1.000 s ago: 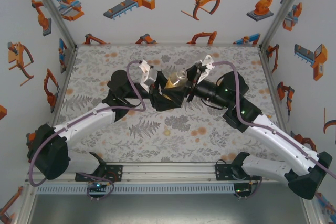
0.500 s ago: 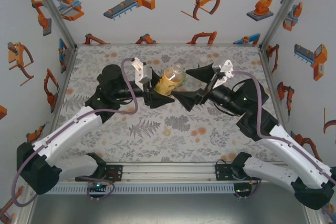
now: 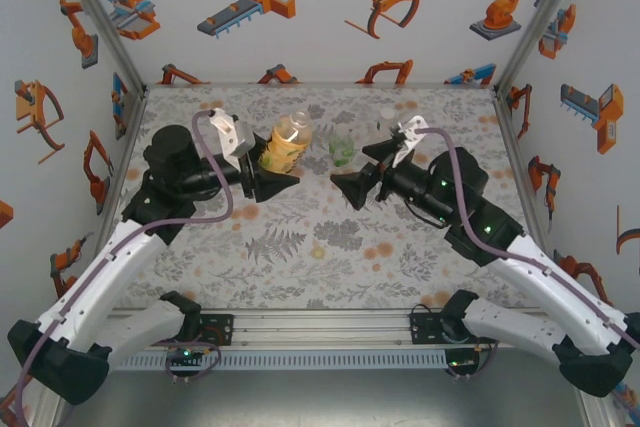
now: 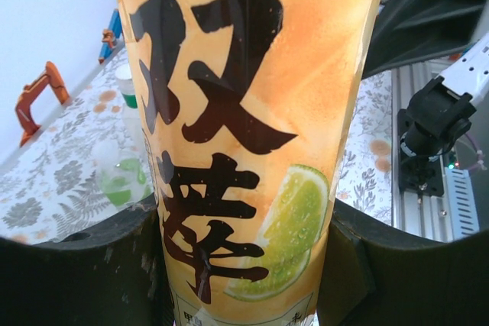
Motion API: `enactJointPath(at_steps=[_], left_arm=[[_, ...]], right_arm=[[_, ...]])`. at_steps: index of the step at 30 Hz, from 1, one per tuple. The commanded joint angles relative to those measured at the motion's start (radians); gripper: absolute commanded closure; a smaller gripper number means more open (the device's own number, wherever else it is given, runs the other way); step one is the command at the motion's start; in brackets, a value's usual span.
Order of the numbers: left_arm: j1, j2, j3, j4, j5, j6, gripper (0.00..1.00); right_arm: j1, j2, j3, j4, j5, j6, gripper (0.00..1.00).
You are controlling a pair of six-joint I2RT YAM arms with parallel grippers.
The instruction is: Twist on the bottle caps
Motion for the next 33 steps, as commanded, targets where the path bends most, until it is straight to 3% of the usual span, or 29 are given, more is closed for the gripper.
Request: enactJointPath(at_steps=[1, 8, 15, 26, 33], left_arm=[[0.039, -0.028, 0.013, -0.059, -0.022, 0.058, 1.0], [0.131, -0.077, -0.053, -0.06, -0.126, 0.086, 1.0], [0.158, -0.105, -0.122, -0.063, -0.224, 0.131, 1.0], [0.158, -0.151, -0.165, -0.05, -0.254, 0.145, 1.0], [0.158, -0.149, -0.16, -0.065, -0.253, 0.154, 1.0]], right_arm=[[0.003, 0.057, 0.033, -0.112, 0.087, 0.091, 0.18], [0.008, 0.216, 0.069, -0.291, 0.101, 0.245, 0.28], [0.044, 0.344, 0.055, -0.356, 0.109, 0.376, 0.35], [0.142, 0.58, 0.028, -0.379, 0.168, 0.519, 0.36], [0.201, 0.715, 0.106, -0.422, 0.194, 0.527, 0.39]])
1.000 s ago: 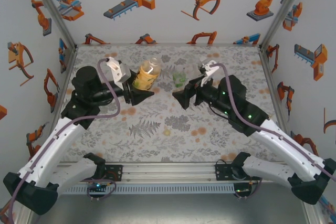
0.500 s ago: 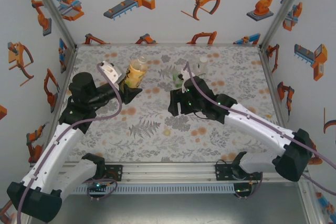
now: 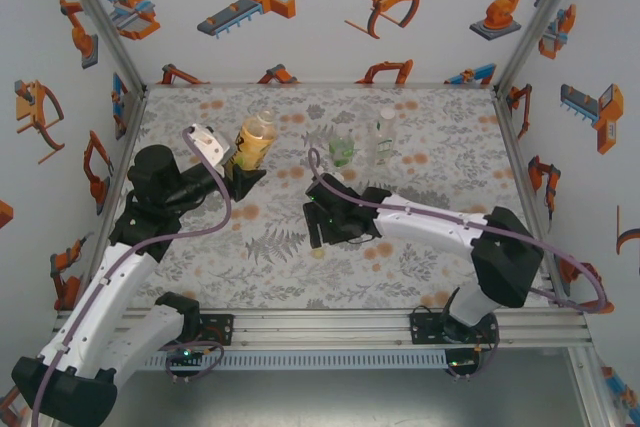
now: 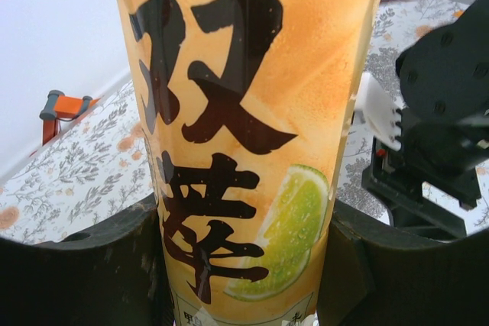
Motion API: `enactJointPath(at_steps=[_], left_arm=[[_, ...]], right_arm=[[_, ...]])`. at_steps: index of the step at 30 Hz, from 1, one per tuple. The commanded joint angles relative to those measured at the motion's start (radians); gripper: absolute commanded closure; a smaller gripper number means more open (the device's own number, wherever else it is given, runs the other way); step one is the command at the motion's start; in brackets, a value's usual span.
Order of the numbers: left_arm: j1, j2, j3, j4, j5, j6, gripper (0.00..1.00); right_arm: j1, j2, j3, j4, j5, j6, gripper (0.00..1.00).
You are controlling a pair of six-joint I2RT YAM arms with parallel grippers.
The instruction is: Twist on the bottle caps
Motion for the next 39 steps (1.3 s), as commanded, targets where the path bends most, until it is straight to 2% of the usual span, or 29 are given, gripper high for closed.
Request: enactJointPath(at_steps=[1, 12, 39], left_arm=[[0.003, -0.011, -0.004, 0.005, -0.003, 0.022, 1.0], [0.003, -0.019, -0.009, 0.011, 0.005, 0.022, 1.0], [0.002, -0.029, -0.013, 0.024, 0.022, 0.011, 0.98]], right_arm=[[0.026, 0.048, 0.059, -0.044, 0.045, 0.028, 0.39], [0.057, 0.148, 0.103, -0.026, 0.019, 0.022, 0.46], [0.066, 0.239, 0.139, -0.03, 0.019, 0.001, 0.5]])
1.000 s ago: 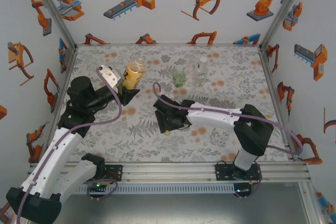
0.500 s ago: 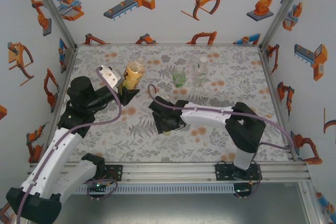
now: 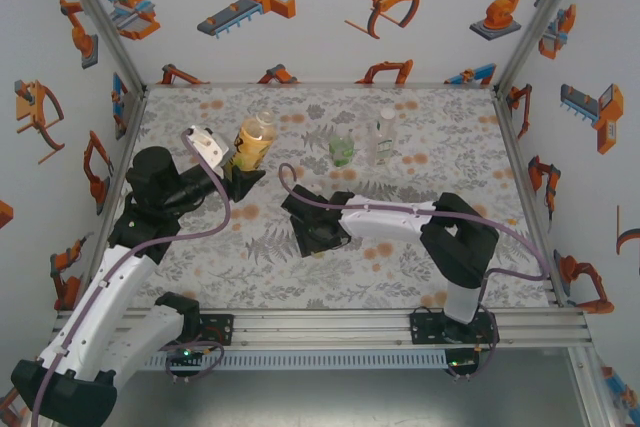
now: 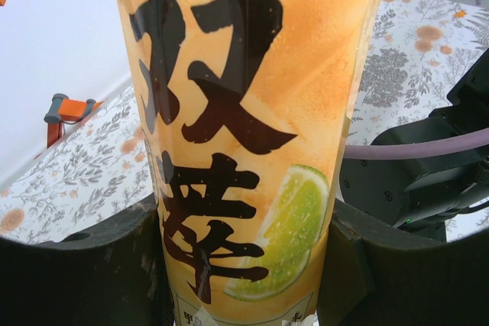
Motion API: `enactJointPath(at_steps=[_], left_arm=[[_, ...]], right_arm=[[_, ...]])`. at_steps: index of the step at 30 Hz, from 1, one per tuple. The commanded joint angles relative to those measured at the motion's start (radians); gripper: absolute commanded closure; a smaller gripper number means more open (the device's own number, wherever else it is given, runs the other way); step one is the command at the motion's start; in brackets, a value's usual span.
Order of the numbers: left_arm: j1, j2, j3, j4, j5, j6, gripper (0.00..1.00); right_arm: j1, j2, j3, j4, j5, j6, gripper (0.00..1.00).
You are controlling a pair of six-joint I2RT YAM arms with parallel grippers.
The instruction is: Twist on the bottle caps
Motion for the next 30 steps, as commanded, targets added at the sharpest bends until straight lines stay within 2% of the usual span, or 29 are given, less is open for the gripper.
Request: enactJointPath(at_steps=[1, 14, 20, 30], left_arm=[[0.002, -0.013, -0.009, 0.023, 0.02, 0.005, 0.98], [0.002, -0.004, -0.006, 0.024, 0.023, -0.002, 0.97], [0.002, -0.001, -0.006, 0.024, 0.025, -0.004, 0.97], [0.002, 0.006, -0.005, 0.021, 0.025, -0.002, 0.96]], right_arm=[[0.01, 0.011, 0.031, -0.019, 0.004, -0.007, 0.5], [0.009, 0.046, 0.034, -0.01, -0.009, -0.006, 0.53], [0.012, 0.022, 0.072, -0.073, 0.03, -0.026, 0.53], [0.018, 0.003, 0.093, -0.089, 0.007, -0.026, 0.53]])
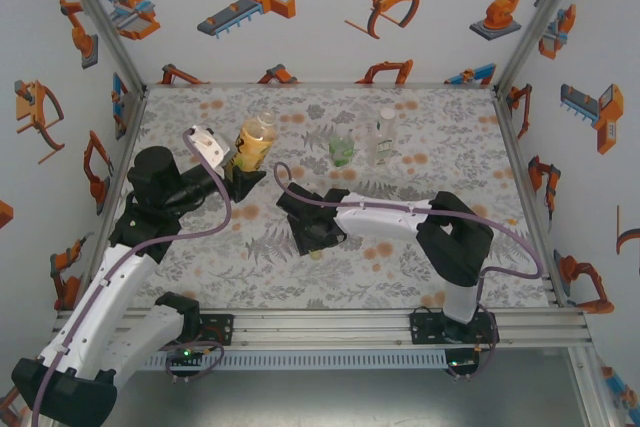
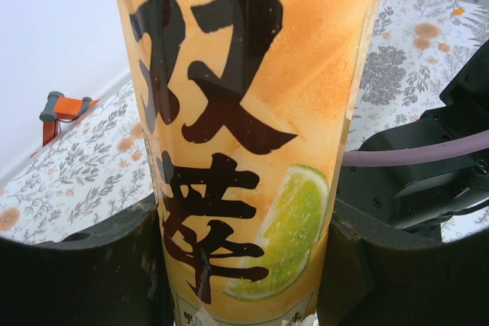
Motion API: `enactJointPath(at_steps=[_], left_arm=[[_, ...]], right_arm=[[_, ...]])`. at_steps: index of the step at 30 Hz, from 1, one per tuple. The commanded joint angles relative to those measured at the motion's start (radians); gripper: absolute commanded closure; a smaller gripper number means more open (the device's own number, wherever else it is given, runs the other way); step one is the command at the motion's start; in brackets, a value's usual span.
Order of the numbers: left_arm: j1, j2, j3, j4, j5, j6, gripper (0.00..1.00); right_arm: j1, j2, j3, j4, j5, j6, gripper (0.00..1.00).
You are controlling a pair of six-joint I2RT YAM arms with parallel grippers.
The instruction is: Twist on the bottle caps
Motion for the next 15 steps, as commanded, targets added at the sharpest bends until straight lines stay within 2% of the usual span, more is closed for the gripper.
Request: enactJointPath(at_steps=[1, 15], left_arm=[[0.002, -0.001, -0.002, 0.021, 0.021, -0.001, 0.96], [0.002, 0.002, -0.001, 0.018, 0.02, 0.0, 0.95]], right_arm=[[0.011, -0.024, 0.033, -0.041, 0.001, -0.01, 0.53], [0.012, 0.017, 0.029, -0.035, -0.023, -0.007, 0.54]])
